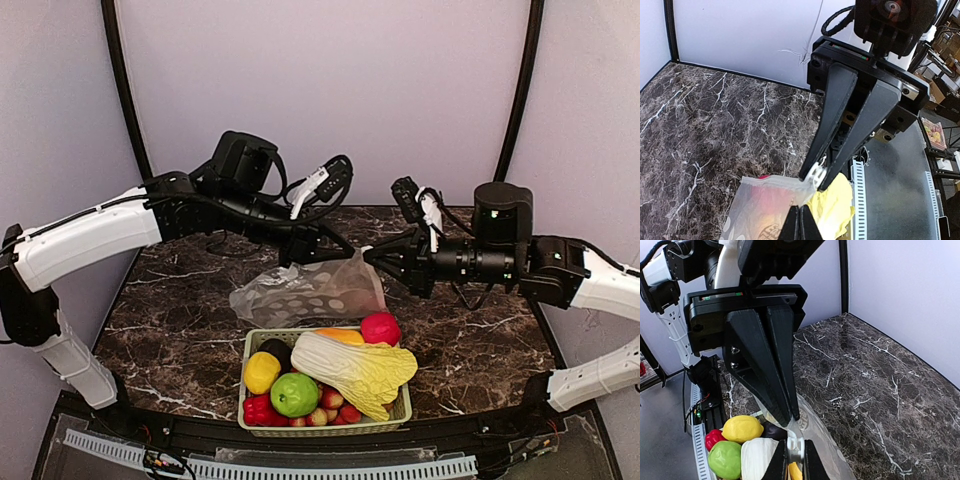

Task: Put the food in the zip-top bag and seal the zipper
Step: Hold the zipper food storage bag at the center of the board.

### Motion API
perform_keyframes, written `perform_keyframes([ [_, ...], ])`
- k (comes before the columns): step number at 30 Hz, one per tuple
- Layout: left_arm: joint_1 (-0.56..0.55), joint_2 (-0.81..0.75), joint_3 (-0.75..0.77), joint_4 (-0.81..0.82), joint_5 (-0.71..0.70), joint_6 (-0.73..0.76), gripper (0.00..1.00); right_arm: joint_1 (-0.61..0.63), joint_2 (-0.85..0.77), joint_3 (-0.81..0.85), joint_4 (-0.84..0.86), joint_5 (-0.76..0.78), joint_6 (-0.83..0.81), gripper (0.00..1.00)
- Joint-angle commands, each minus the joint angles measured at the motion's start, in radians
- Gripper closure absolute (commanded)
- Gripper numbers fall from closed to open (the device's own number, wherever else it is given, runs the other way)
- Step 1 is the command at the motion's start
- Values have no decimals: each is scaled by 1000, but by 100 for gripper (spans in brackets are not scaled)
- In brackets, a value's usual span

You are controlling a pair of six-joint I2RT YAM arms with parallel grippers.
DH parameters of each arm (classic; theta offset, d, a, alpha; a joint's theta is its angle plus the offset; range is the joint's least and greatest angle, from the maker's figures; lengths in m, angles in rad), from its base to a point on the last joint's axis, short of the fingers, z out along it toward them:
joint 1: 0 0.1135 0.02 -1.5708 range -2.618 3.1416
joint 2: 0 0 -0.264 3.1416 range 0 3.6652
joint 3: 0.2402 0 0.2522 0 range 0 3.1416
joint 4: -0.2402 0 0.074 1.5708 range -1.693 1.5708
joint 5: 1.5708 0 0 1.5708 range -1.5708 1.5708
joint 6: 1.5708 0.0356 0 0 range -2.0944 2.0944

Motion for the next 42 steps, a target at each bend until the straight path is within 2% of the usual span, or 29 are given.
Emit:
perform_keyframes([
  [1,0,-58,-16,45,-19,-26,99,-7,9,-13,-3,-18,16,100],
  [13,0,-74,-35,62,14,-32,99,-8,3,-26,-4,-24,23,100],
  [21,-1,-43,-31,49,94,-37,68,-8,9,-14,-2,-49,16,100],
  [25,-1,-28,-21,39,92,-28,59,-9,13,-15,1,-56,18,100],
  [29,-1,-1,-6,26,88,-21,59,-7,14,-14,1,-63,20,100],
  [37,-1,23,4,23,92,-18,67,-8,16,-13,1,-63,17,100],
  [41,-3,28,3,23,91,-19,76,-7,21,-11,1,-66,18,100],
  [42,-2,29,2,23,91,-17,81,-8,21,-12,1,-66,18,100],
])
